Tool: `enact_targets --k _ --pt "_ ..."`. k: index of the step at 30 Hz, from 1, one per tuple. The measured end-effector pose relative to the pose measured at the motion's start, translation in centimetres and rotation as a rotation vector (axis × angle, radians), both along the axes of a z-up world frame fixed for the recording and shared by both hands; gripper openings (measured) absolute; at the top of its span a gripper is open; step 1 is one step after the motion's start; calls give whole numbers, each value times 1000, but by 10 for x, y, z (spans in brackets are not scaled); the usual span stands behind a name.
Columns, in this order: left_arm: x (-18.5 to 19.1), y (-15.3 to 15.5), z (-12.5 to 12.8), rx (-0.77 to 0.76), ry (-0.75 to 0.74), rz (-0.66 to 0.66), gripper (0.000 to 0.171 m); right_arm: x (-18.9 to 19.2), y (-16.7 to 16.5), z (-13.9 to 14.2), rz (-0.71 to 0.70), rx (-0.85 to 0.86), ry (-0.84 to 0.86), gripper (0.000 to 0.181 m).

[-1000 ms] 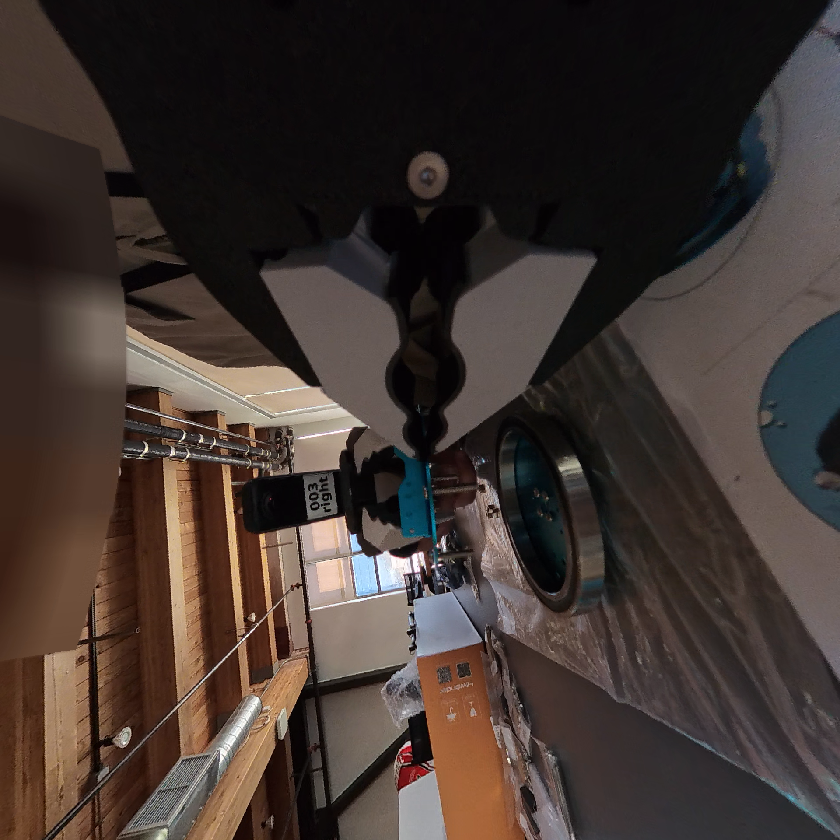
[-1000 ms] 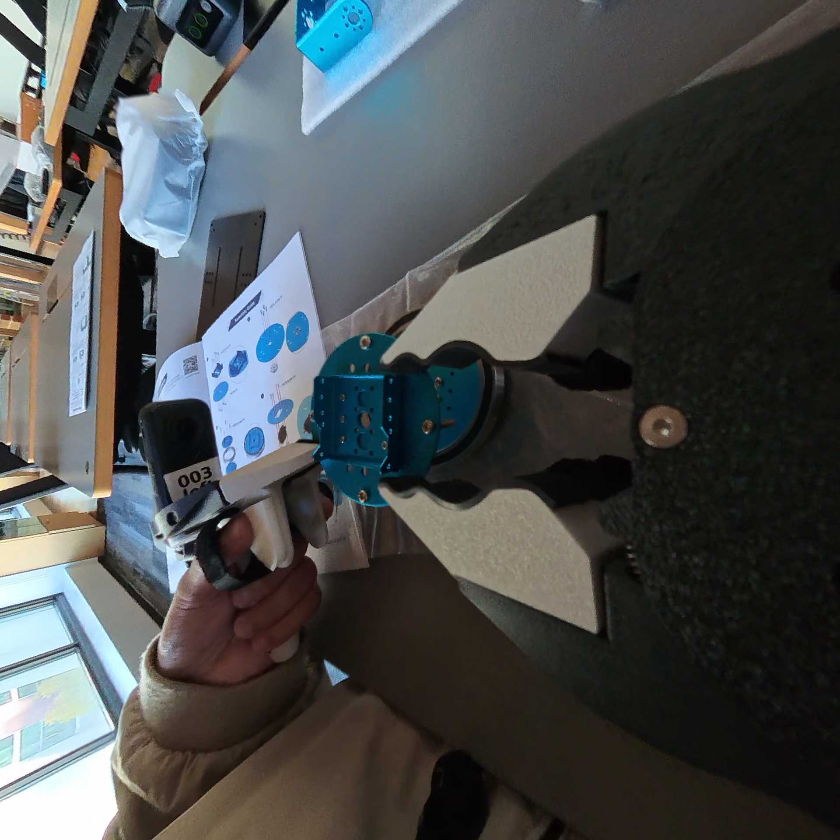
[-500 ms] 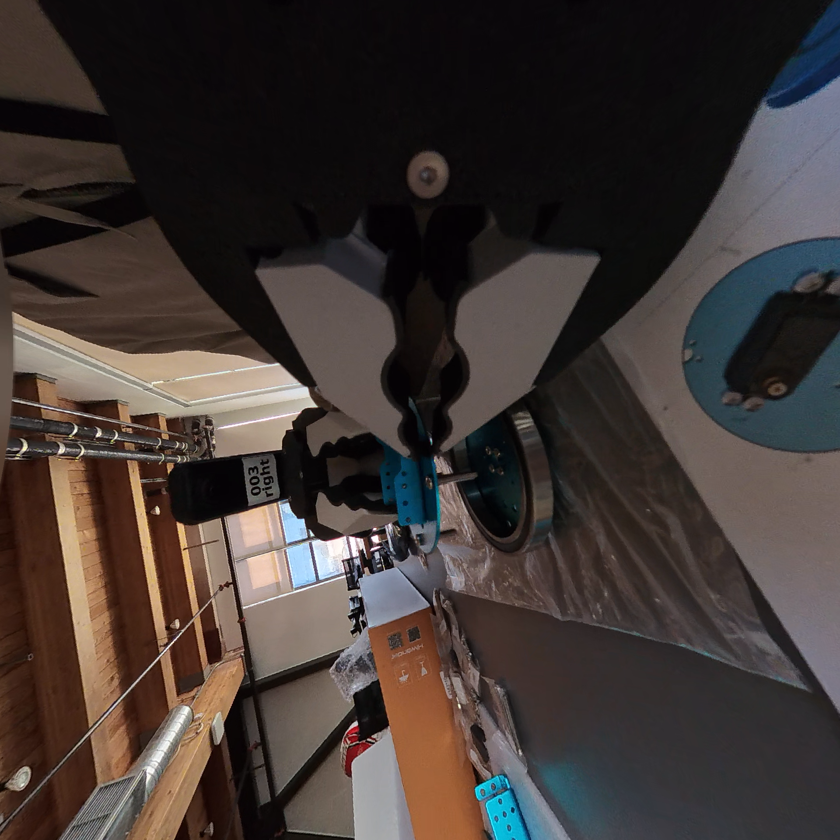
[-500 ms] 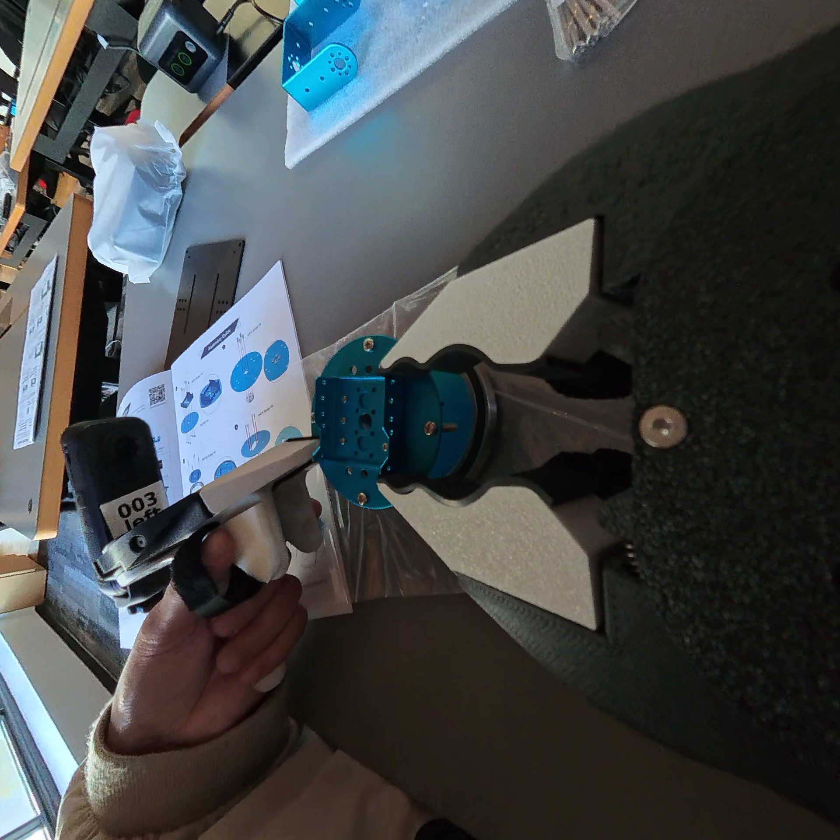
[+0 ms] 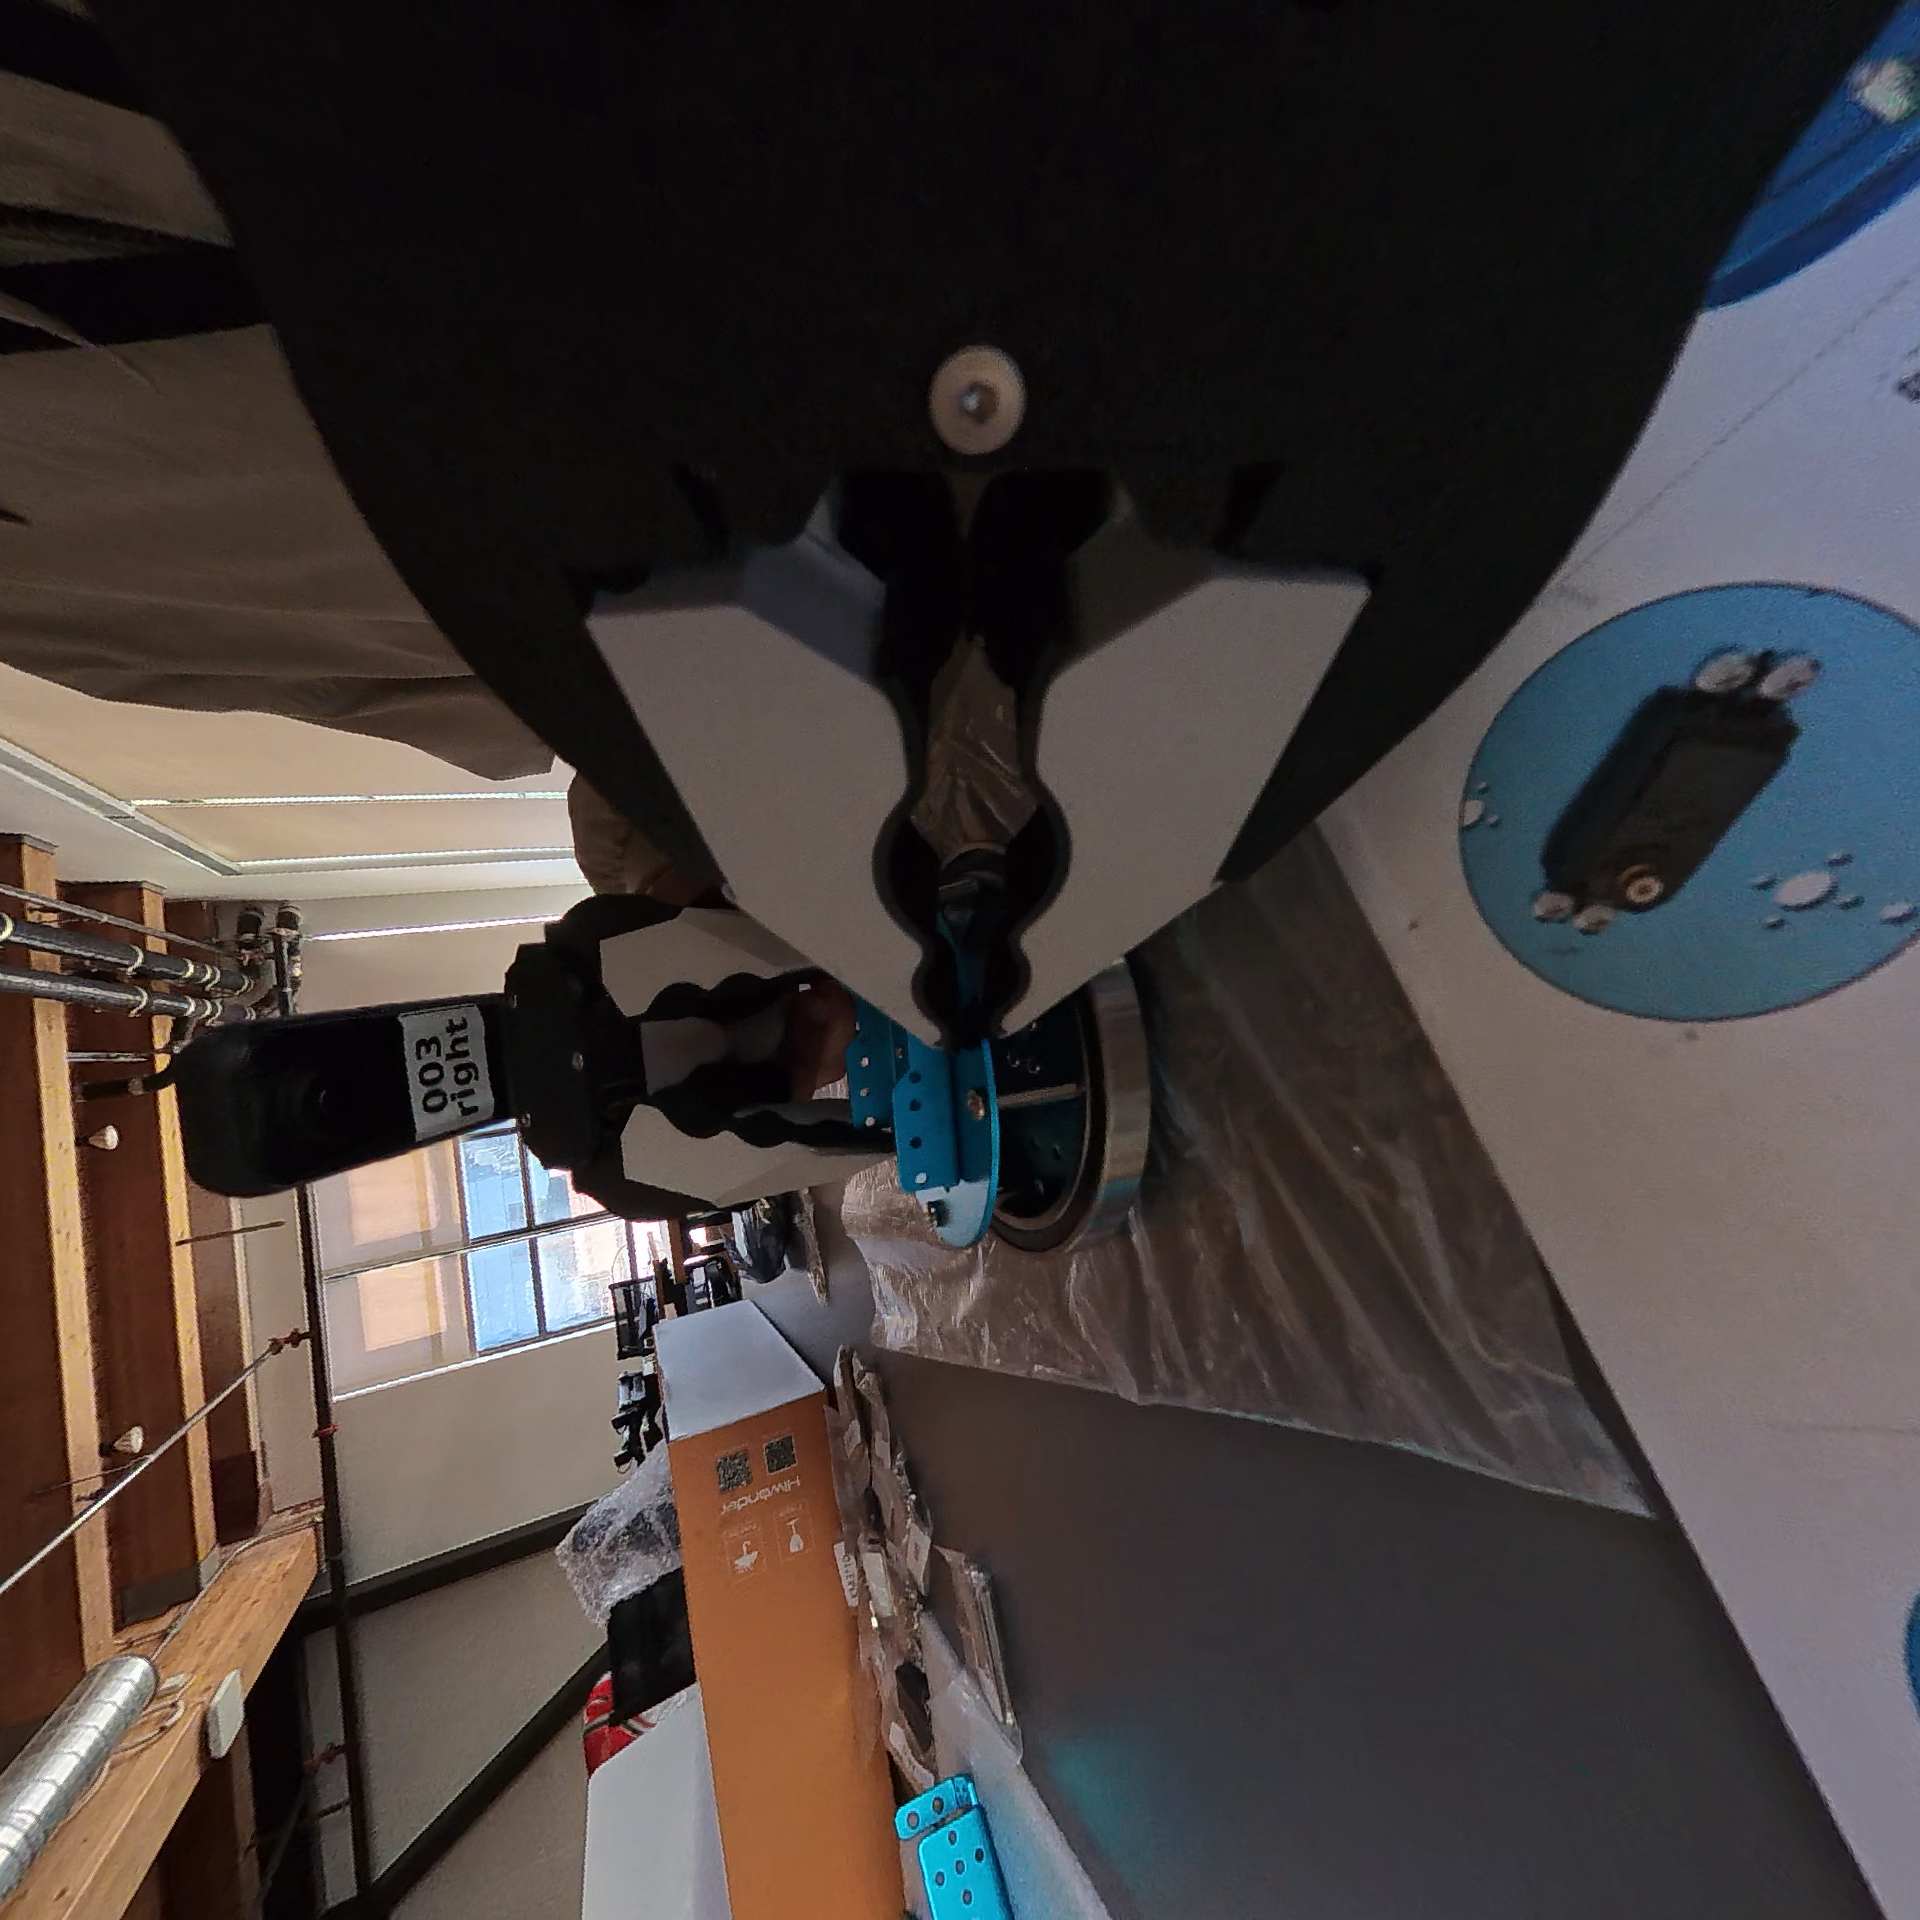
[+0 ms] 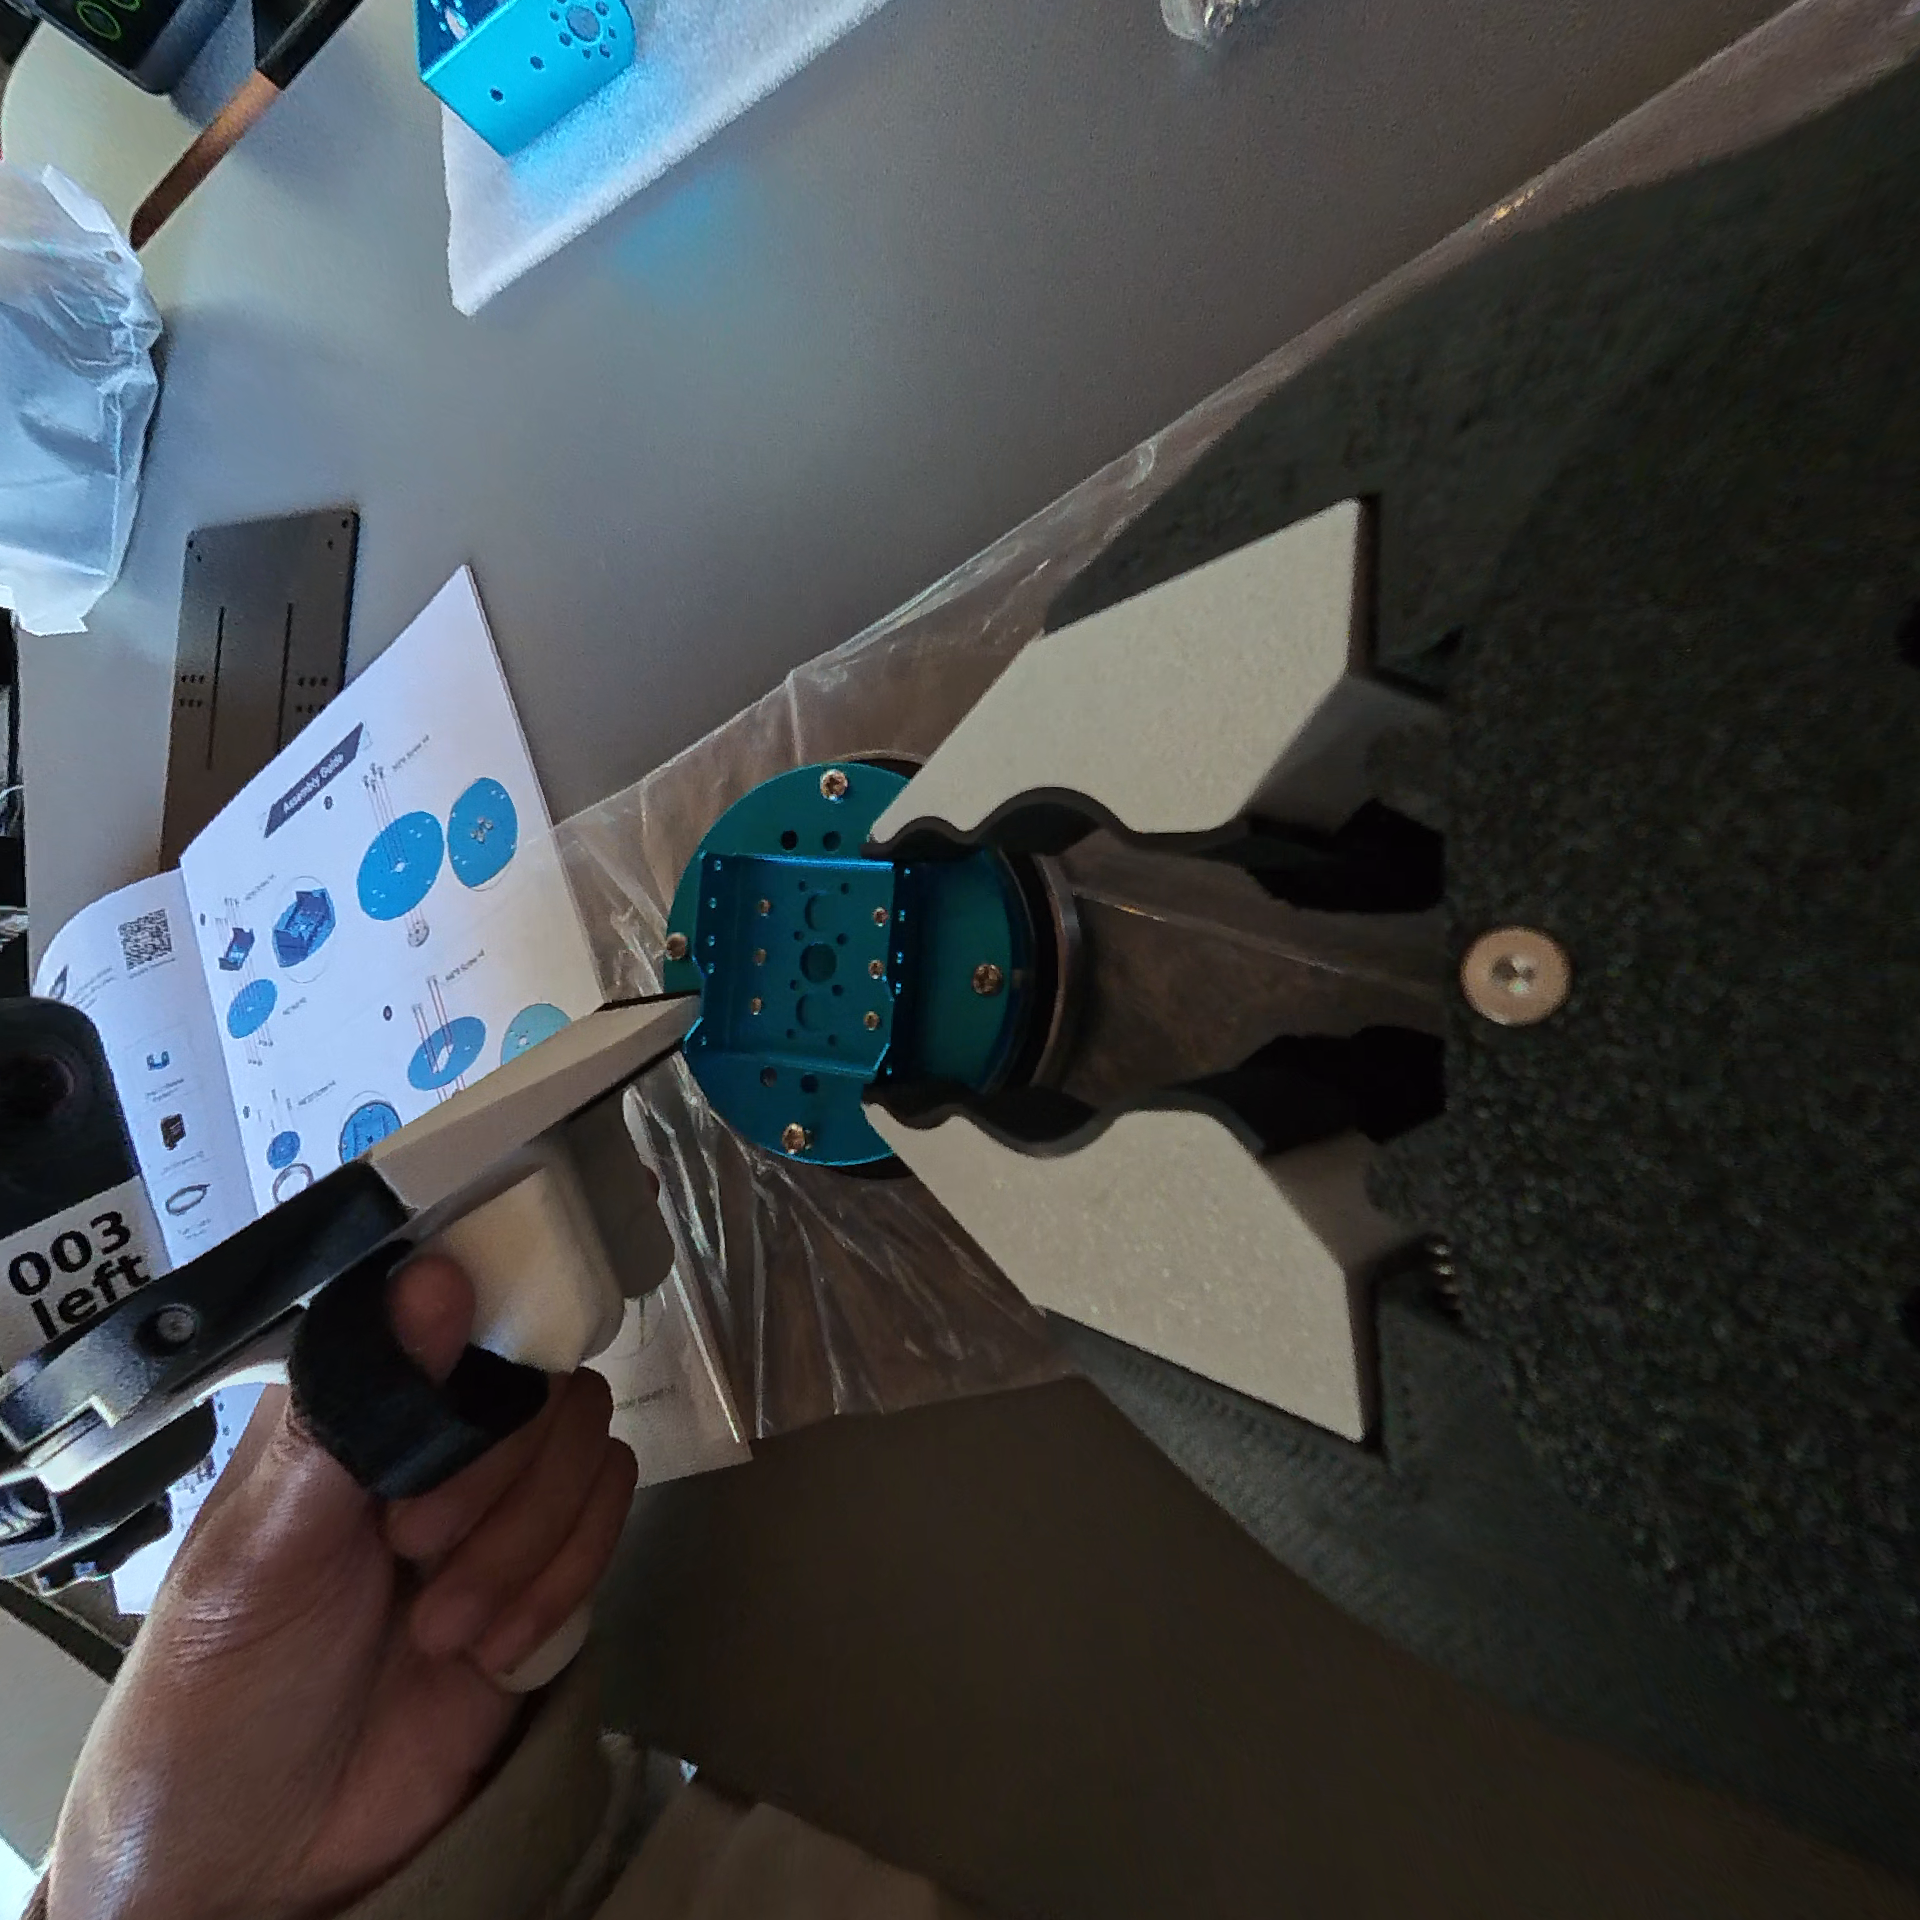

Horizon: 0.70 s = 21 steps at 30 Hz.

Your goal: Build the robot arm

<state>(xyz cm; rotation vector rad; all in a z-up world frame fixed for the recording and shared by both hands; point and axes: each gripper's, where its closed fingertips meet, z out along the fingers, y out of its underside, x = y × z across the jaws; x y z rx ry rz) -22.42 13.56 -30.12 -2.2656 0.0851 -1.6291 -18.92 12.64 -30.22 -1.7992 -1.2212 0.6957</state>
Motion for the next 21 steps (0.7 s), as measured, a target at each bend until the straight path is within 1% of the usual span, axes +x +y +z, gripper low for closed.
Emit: enact_targets --k 8,21 --pt "0 3 6 23 -8 15 4 -1 2 5 -16 11 19 40" --pt "1 -3 0 0 -3 2 5 1 -2 1 -5 7 -10 41"
